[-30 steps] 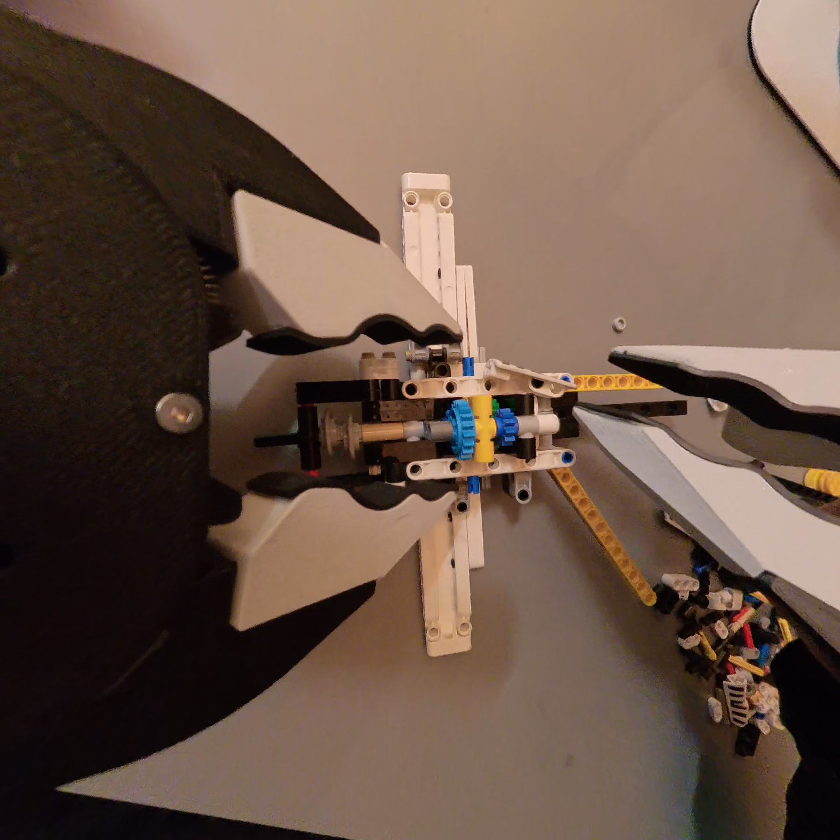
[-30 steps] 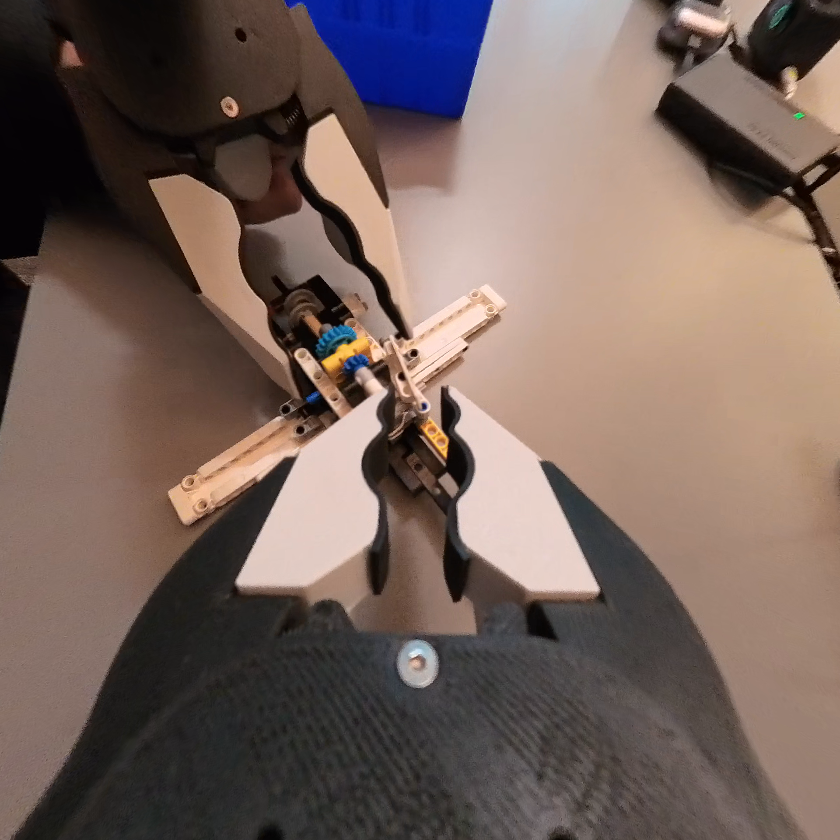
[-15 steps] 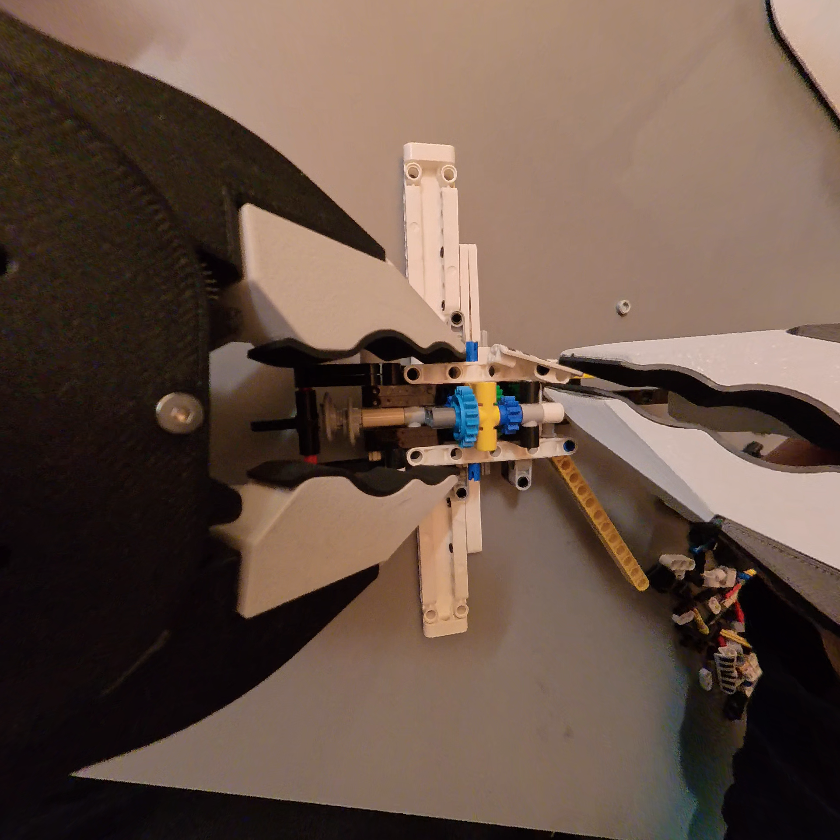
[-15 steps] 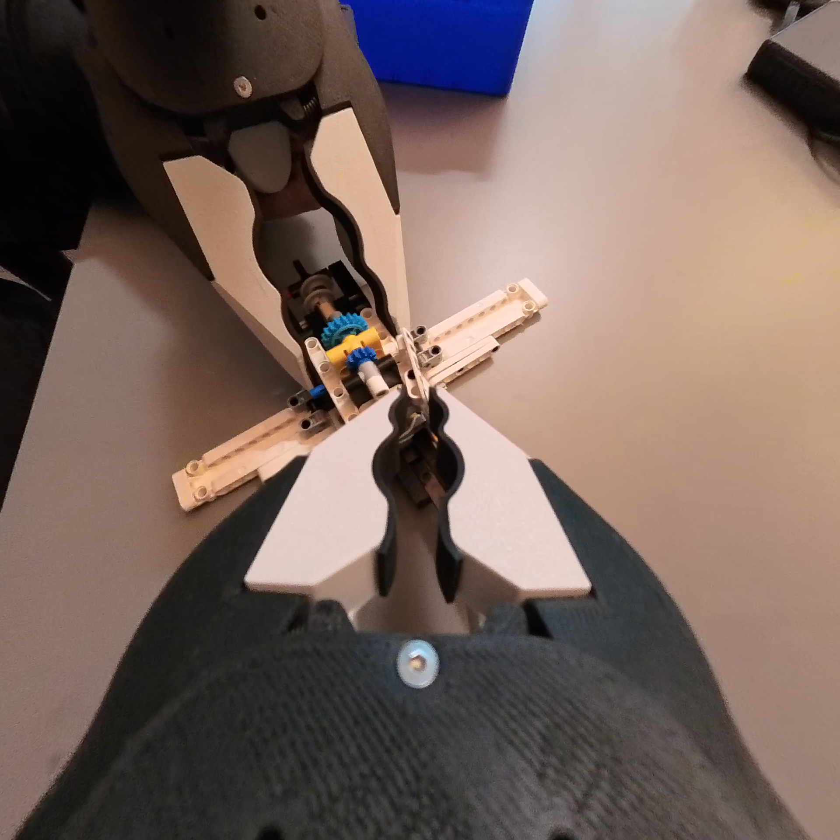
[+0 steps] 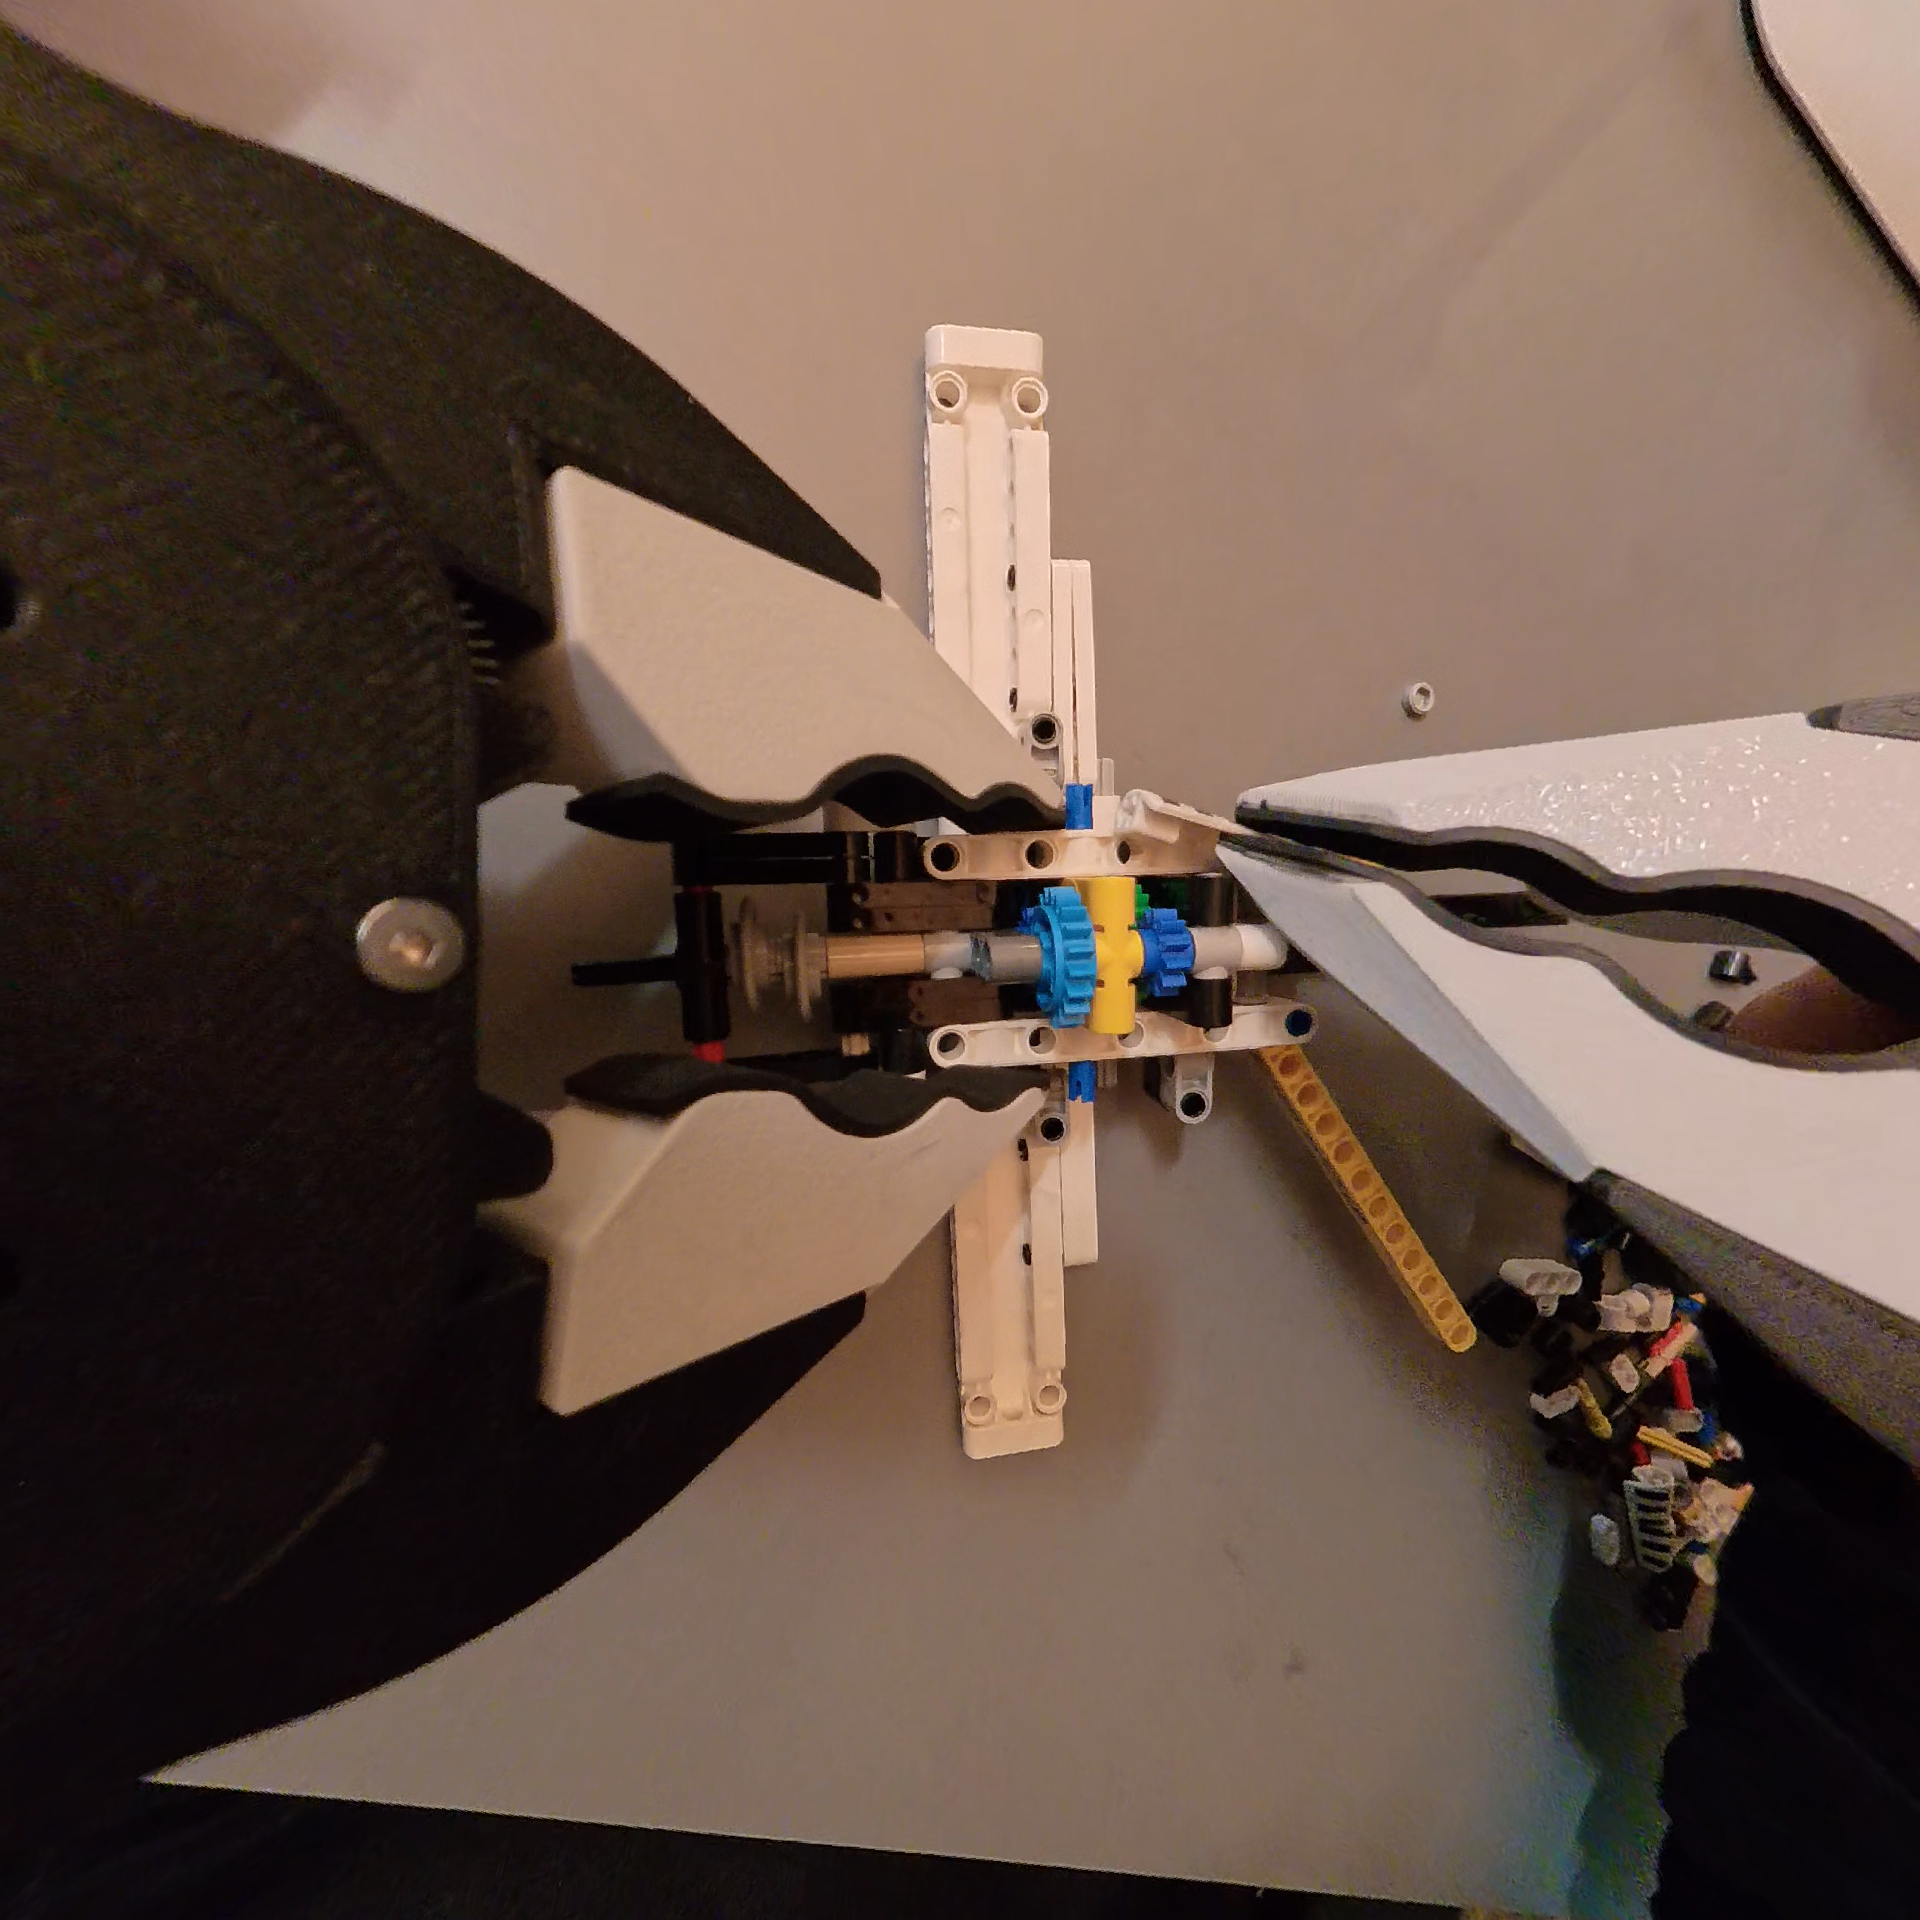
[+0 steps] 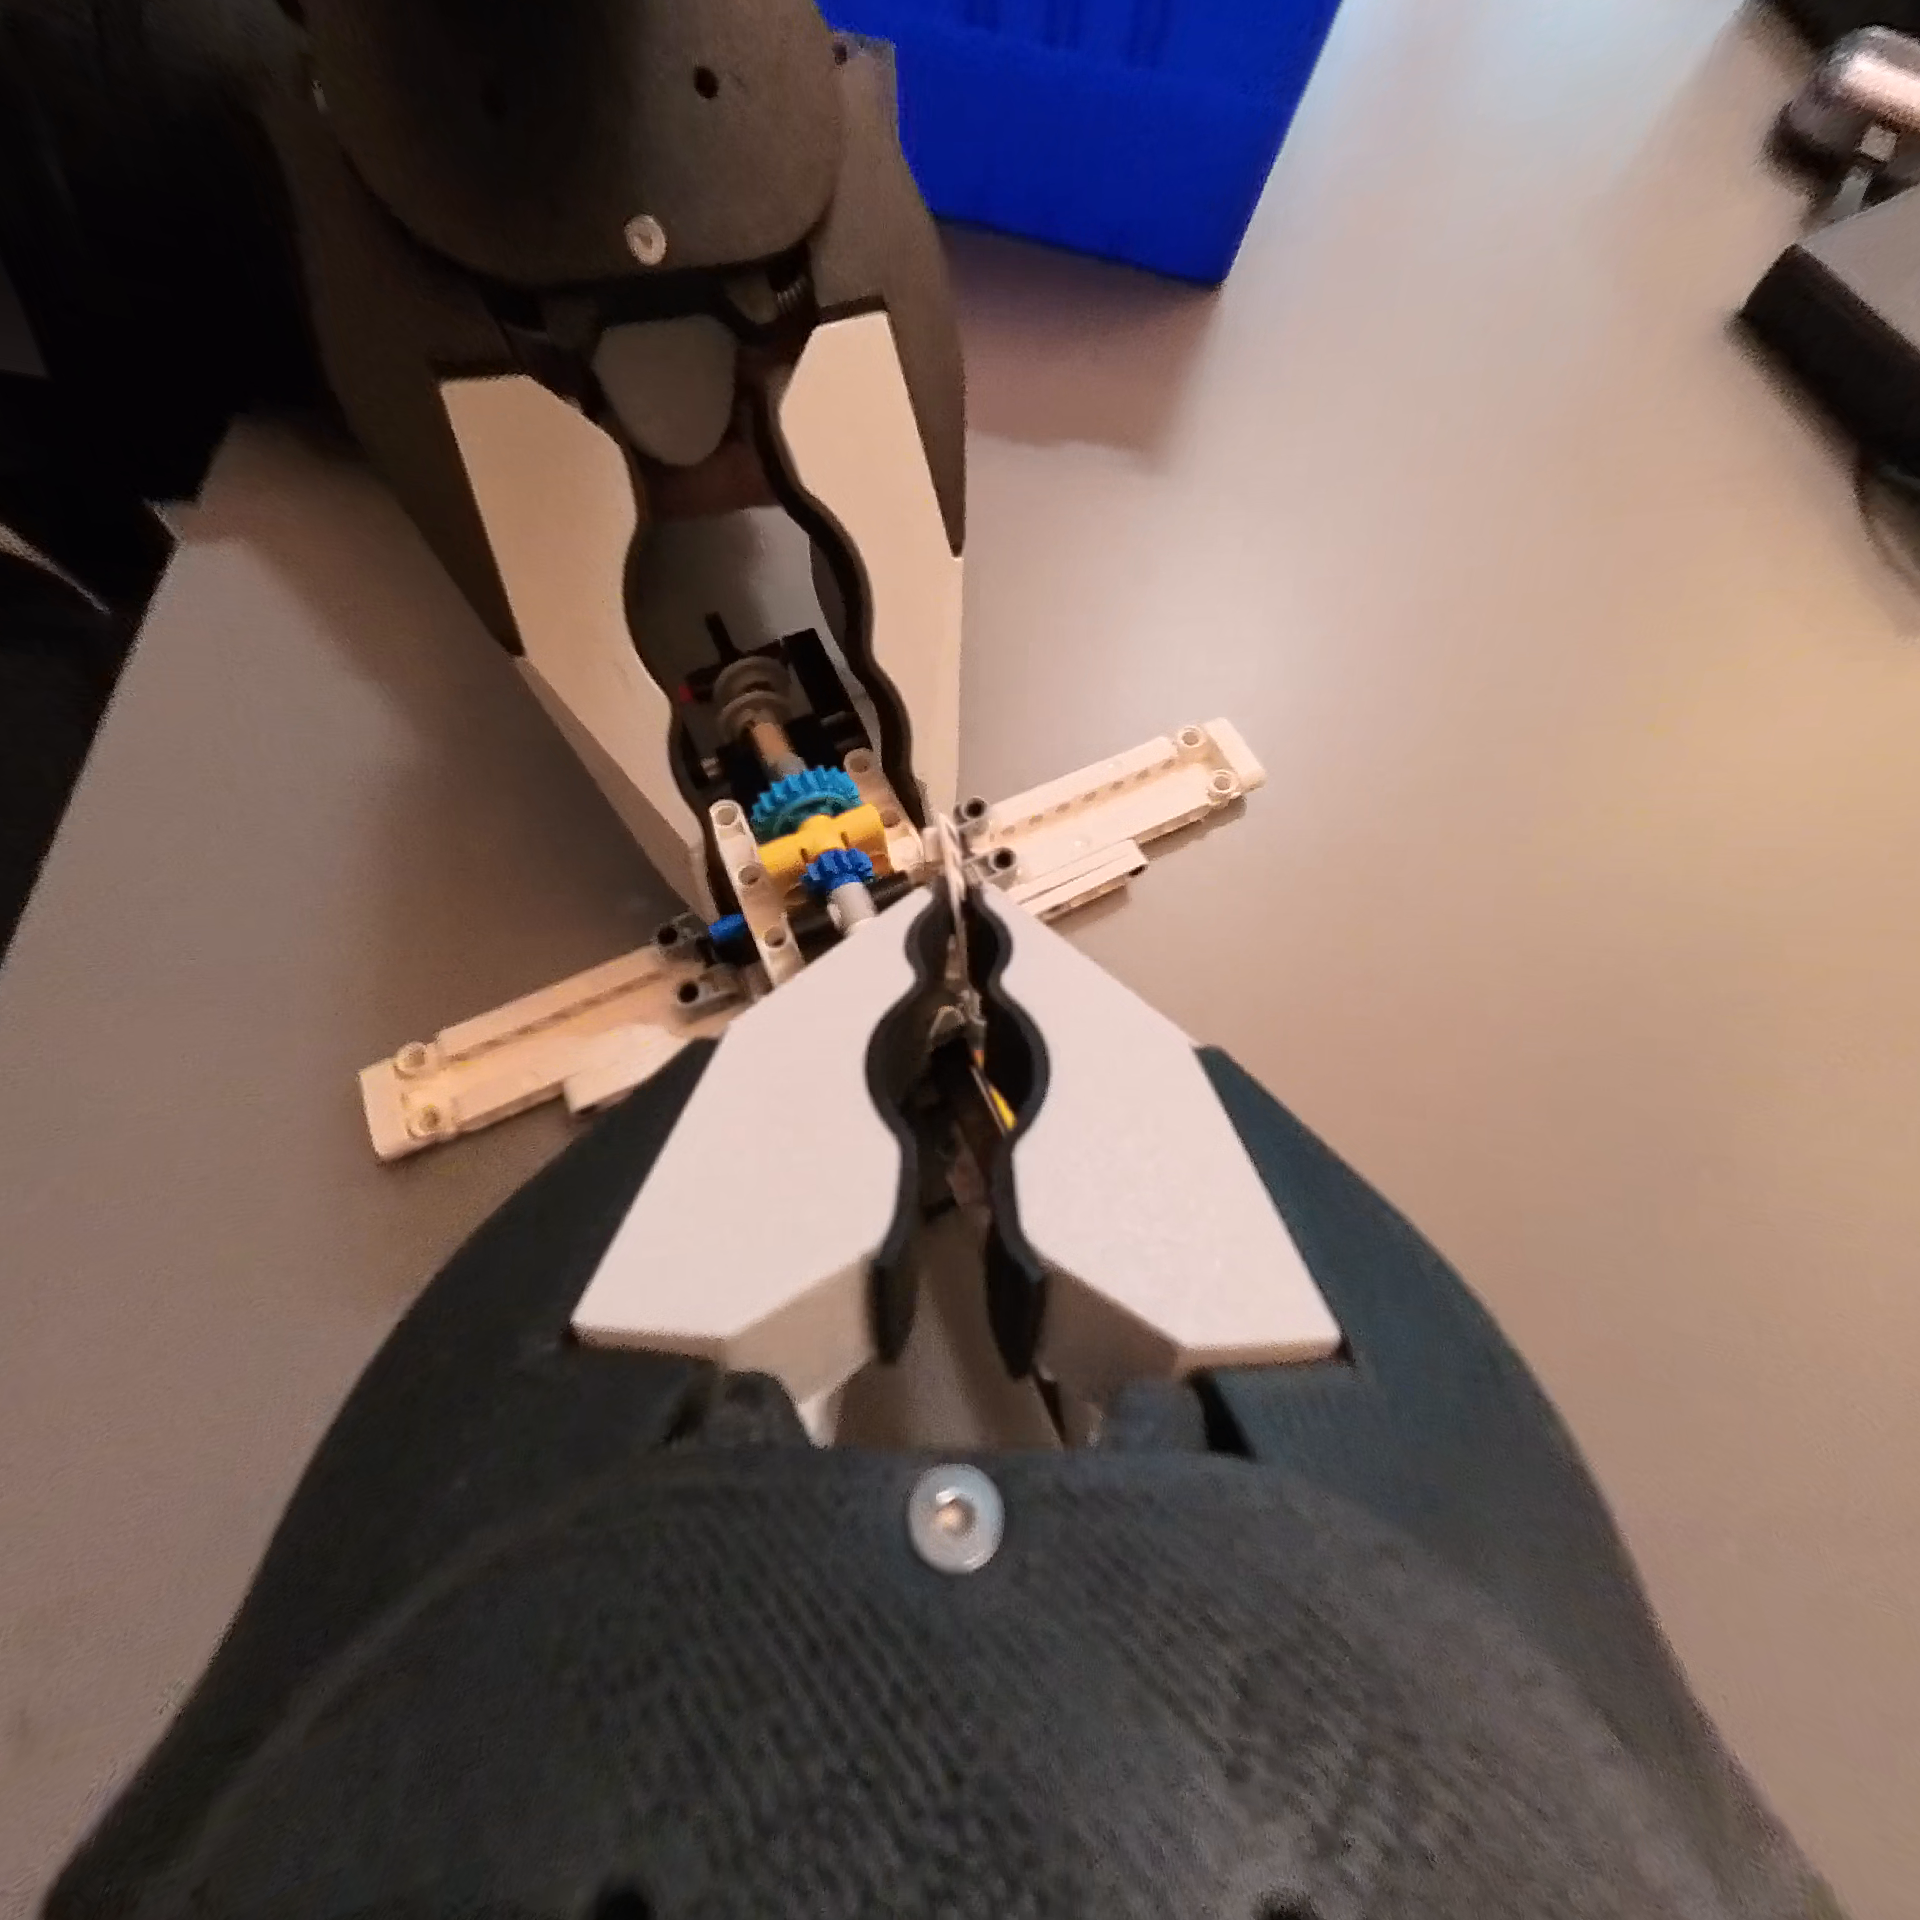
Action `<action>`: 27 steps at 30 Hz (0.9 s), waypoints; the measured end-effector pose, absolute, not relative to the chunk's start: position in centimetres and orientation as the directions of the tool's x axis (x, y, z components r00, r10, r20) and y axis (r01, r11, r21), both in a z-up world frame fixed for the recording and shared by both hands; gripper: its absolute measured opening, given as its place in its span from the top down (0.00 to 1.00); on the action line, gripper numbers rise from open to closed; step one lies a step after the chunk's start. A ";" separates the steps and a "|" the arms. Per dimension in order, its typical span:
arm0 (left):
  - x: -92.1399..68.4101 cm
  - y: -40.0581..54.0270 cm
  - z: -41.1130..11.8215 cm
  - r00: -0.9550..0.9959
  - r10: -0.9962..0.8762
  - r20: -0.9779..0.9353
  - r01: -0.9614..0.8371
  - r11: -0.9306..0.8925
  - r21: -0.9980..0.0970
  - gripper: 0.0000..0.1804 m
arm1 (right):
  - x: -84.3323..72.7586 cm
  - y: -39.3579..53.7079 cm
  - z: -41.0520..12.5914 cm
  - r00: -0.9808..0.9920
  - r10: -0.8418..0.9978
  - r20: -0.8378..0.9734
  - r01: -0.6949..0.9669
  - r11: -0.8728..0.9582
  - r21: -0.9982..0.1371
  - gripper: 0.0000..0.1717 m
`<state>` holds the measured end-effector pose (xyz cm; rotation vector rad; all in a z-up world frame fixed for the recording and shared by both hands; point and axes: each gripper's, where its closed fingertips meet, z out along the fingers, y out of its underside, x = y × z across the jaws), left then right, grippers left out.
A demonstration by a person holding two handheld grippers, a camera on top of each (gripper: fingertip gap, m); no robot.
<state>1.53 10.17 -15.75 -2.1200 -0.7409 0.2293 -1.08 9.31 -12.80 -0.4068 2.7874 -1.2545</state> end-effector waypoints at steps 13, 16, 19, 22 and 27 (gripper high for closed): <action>1.3 9.9 -15.8 0.774 0.627 0.095 0.464 -0.458 -0.758 0.75 | -1.5 8.8 -12.4 -0.979 -0.183 0.088 -0.180 0.583 -0.793 1.00; 1.1 9.9 -15.8 0.768 0.634 0.089 0.467 -0.459 -0.756 0.75 | -1.6 8.6 -12.0 -0.986 -0.154 0.057 -0.132 0.535 -0.835 1.00; 1.2 10.3 -15.9 0.772 0.626 0.106 0.480 -0.466 -0.743 0.75 | -0.7 7.8 -6.9 -0.976 -0.179 -0.121 0.060 0.314 -0.947 1.00; 1.2 10.1 -15.9 0.778 0.619 0.106 0.475 -0.469 -0.745 0.75 | -4.7 8.4 -4.2 -0.999 -0.019 0.048 -0.052 0.361 -0.931 1.00; 1.1 10.1 -15.8 0.778 0.618 0.109 0.469 -0.457 -0.756 0.75 | -5.5 10.3 -4.3 -1.000 0.018 -0.017 0.022 0.364 -0.931 1.00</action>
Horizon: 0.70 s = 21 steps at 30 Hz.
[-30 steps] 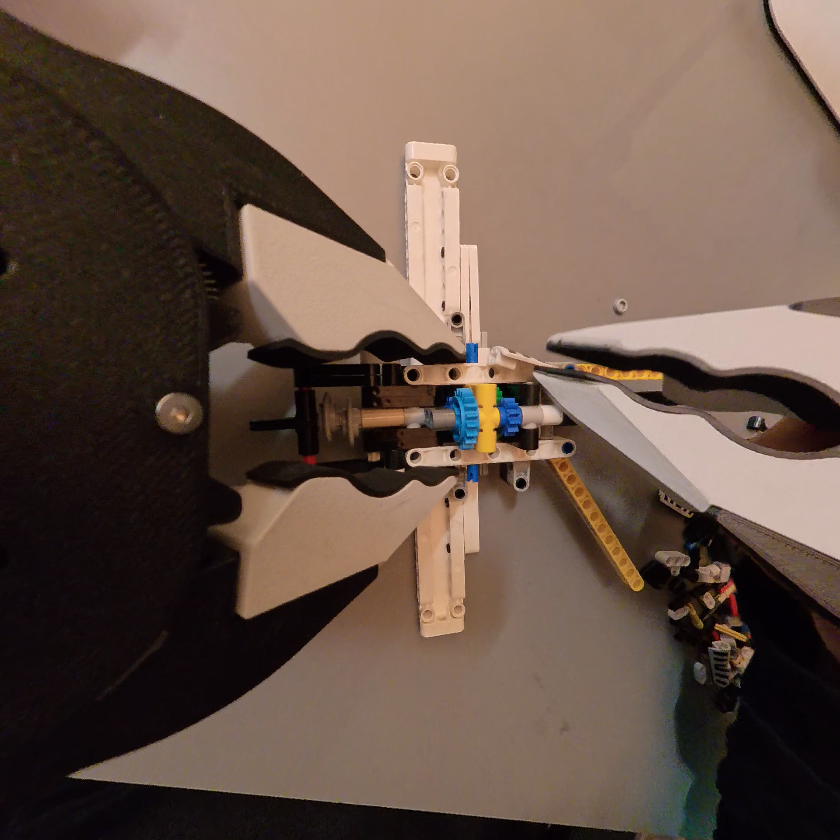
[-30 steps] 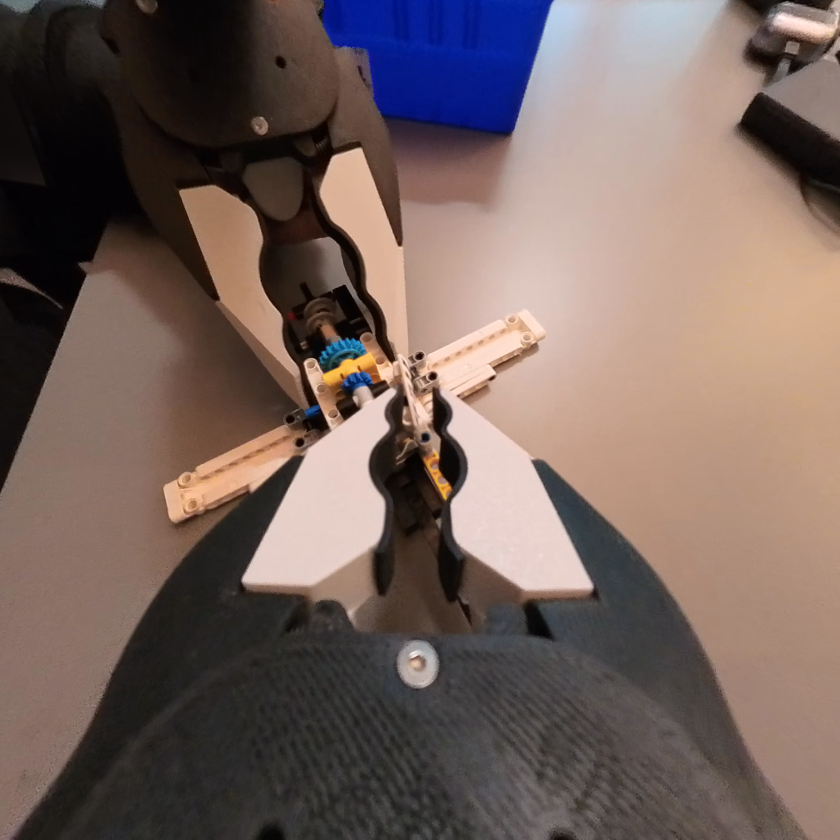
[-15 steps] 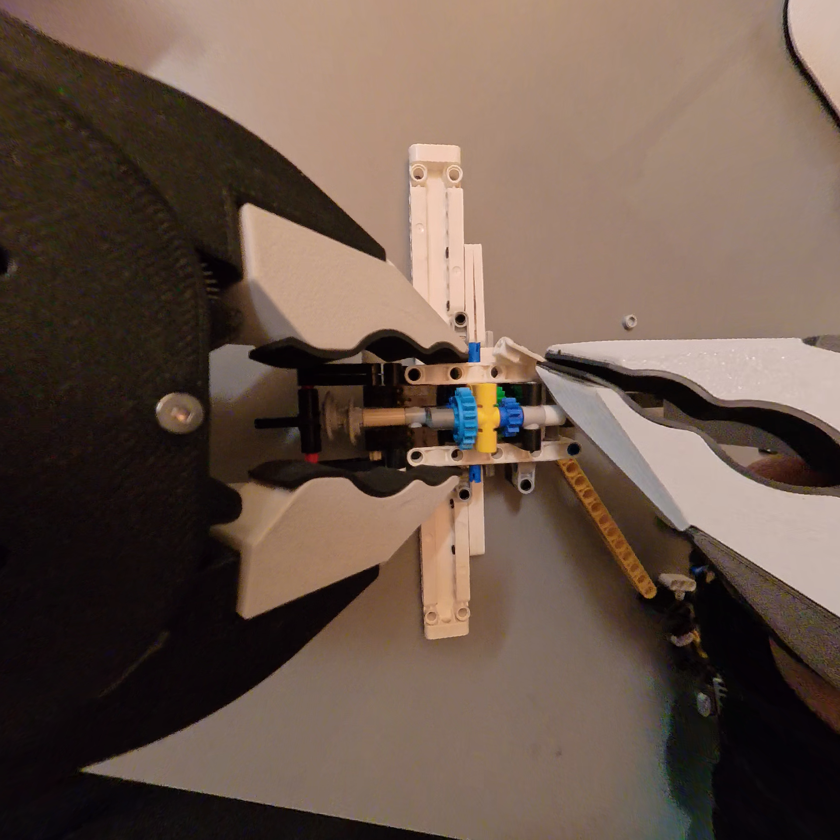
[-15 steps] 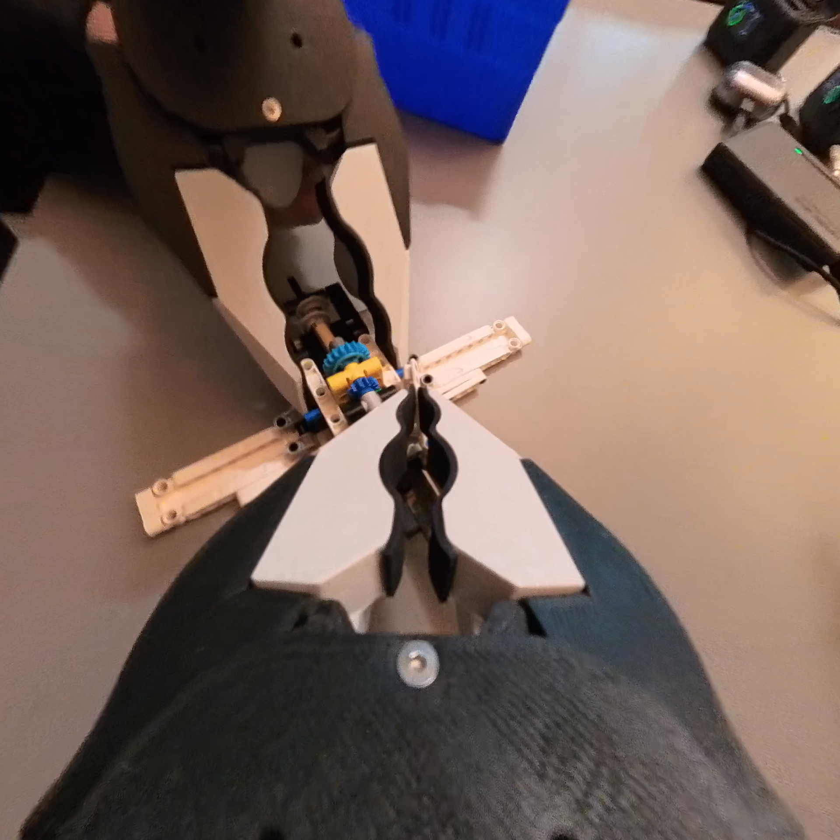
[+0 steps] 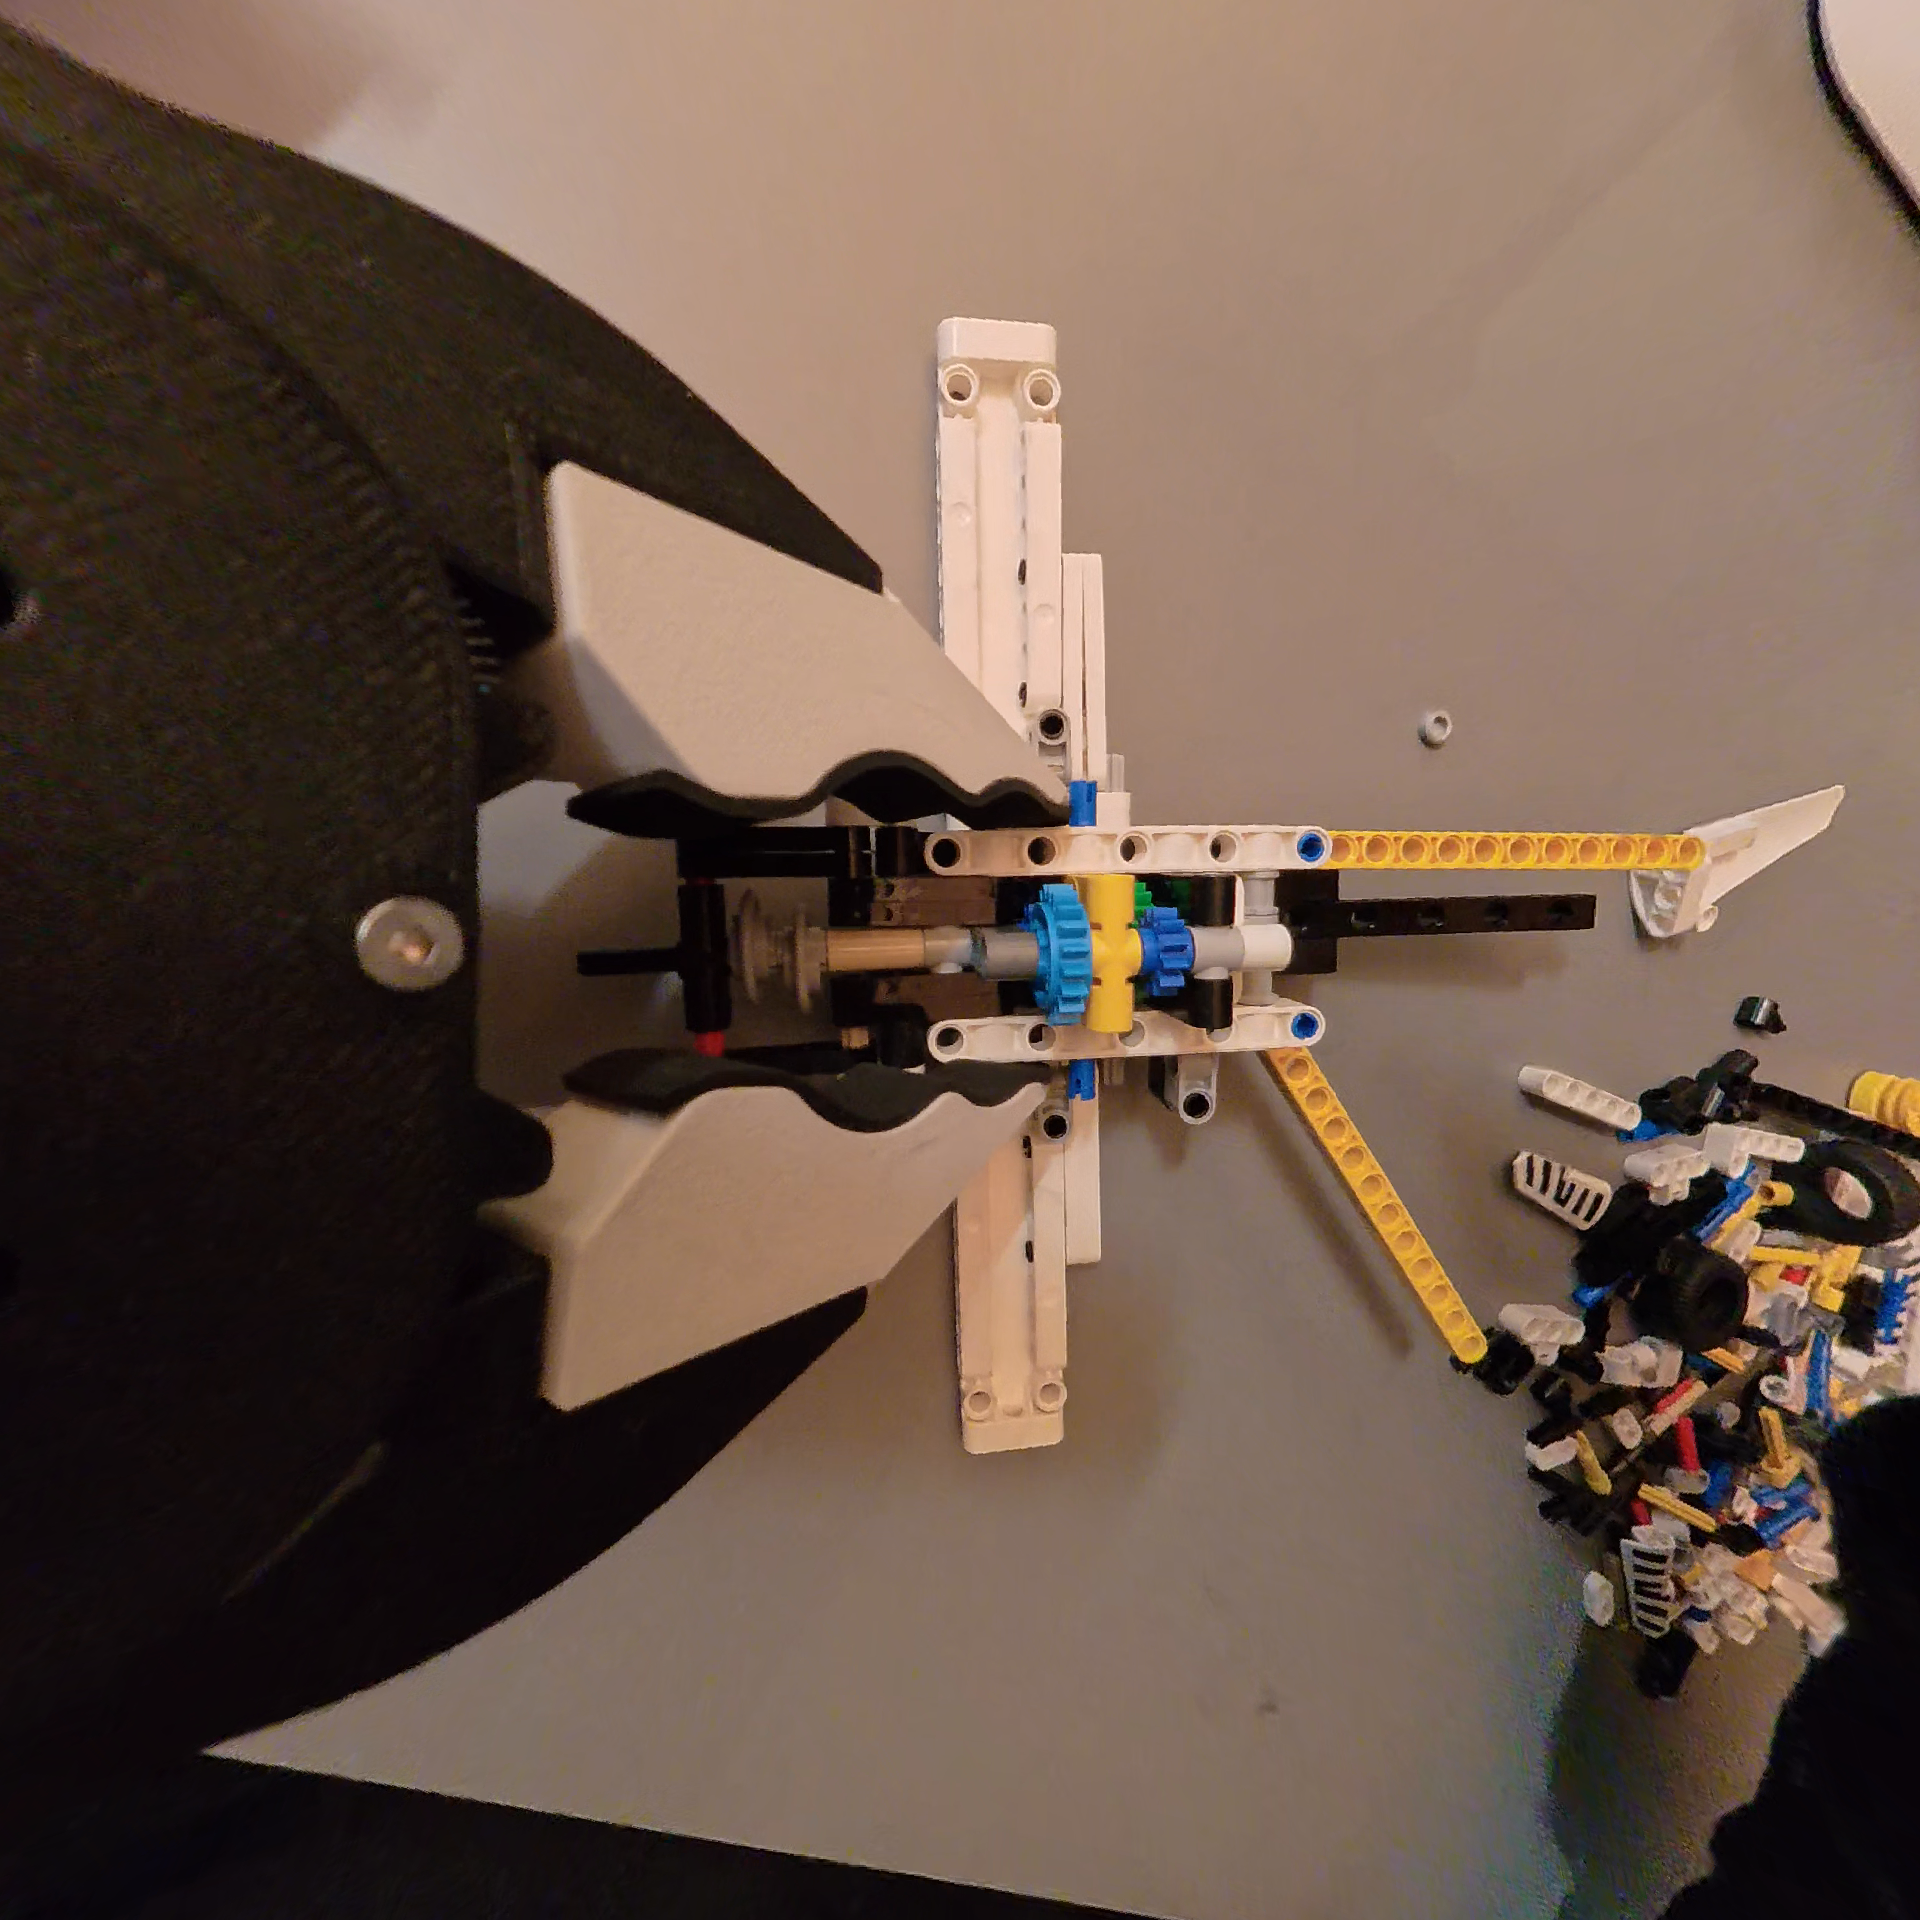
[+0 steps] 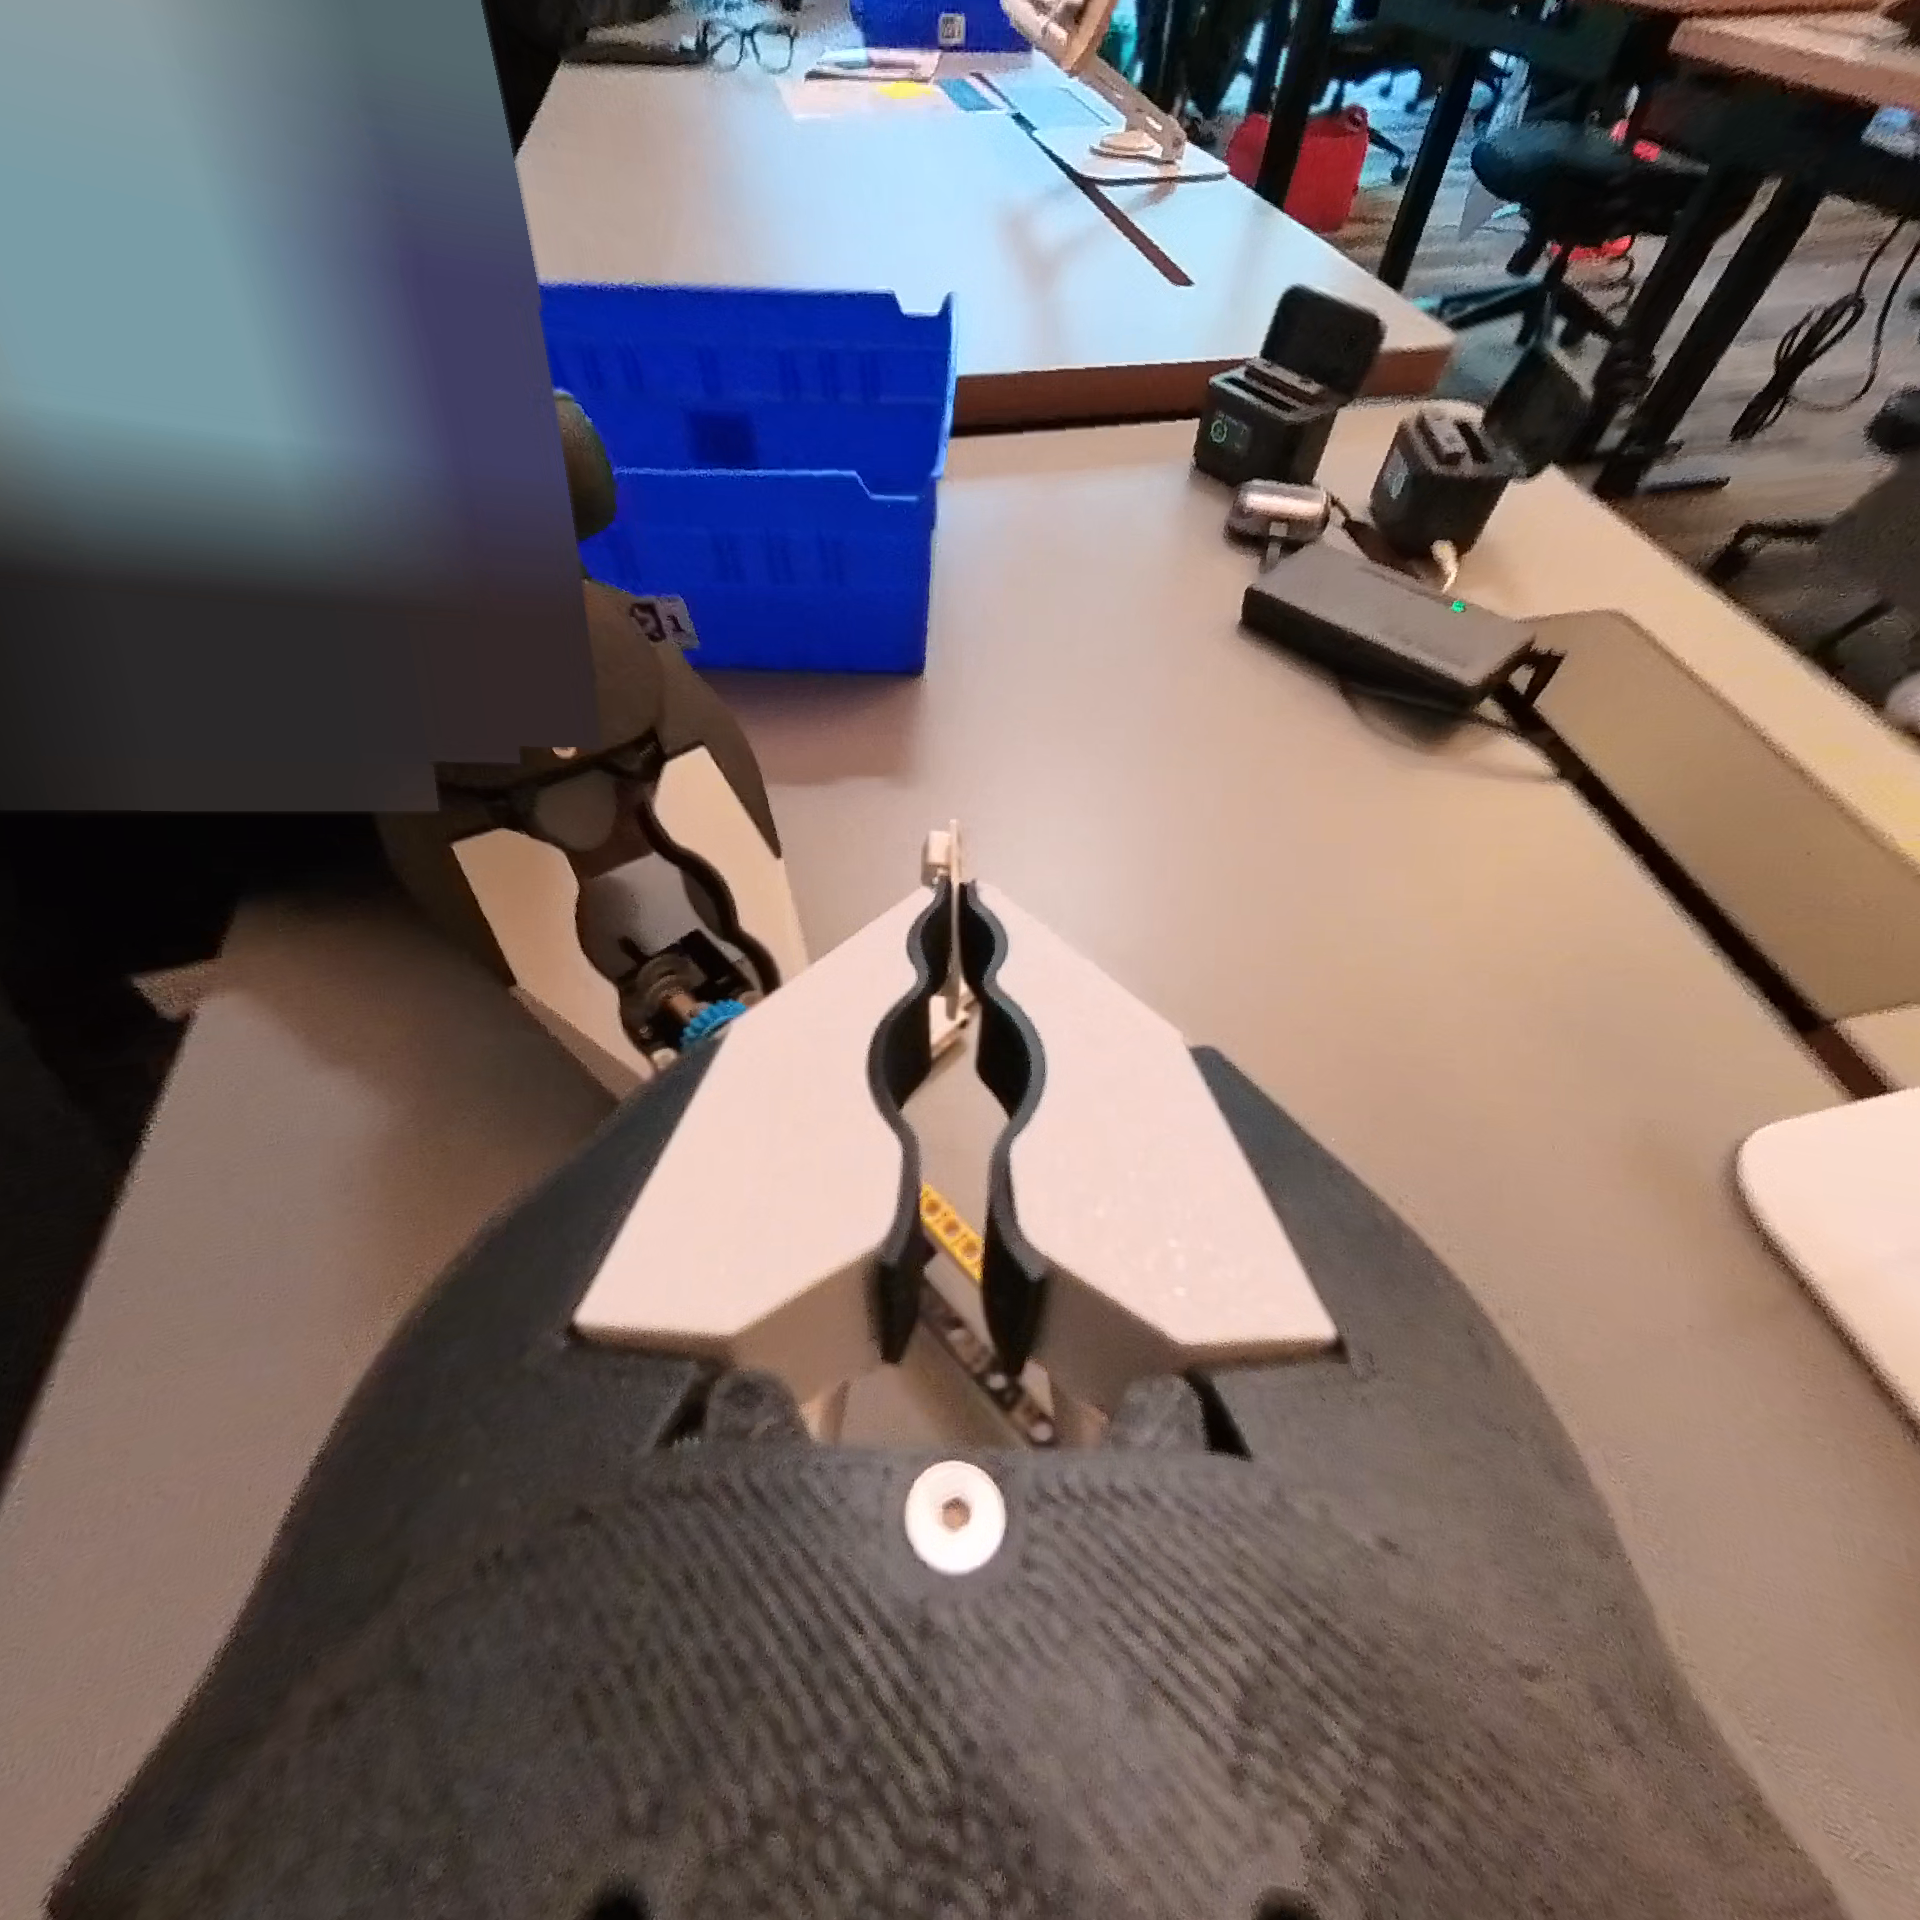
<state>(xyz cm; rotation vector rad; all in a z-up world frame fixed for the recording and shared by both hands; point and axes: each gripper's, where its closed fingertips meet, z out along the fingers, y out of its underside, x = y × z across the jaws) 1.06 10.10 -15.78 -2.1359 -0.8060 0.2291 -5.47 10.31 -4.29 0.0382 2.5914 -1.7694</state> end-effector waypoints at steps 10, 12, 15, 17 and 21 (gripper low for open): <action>1.7 11.4 -8.2 0.744 0.635 0.210 0.378 -0.141 -0.915 0.76 | -2.3 14.2 -3.8 -0.908 0.025 -0.418 0.419 0.067 -0.906 1.00; 3.0 13.5 -6.7 0.778 0.578 0.248 0.347 -0.067 -0.935 0.83 | -0.9 15.0 -3.9 -0.906 0.036 -0.423 0.424 0.030 -0.905 1.00; 4.0 16.6 -6.8 0.788 0.552 0.274 0.344 -0.026 -0.939 0.82 | 1.2 16.0 -3.9 -0.882 0.012 -0.471 0.470 -0.053 -0.881 1.00; 4.5 18.3 -7.4 0.791 0.538 0.291 0.363 -0.030 -0.931 0.83 | 2.2 16.8 -4.3 -0.875 0.013 -0.485 0.482 -0.077 -0.873 1.00; 5.3 20.4 -7.9 0.809 0.528 0.257 0.353 -0.087 -0.932 0.93 | 3.3 18.5 -5.2 -0.865 0.055 -0.498 0.494 -0.073 -0.866 1.00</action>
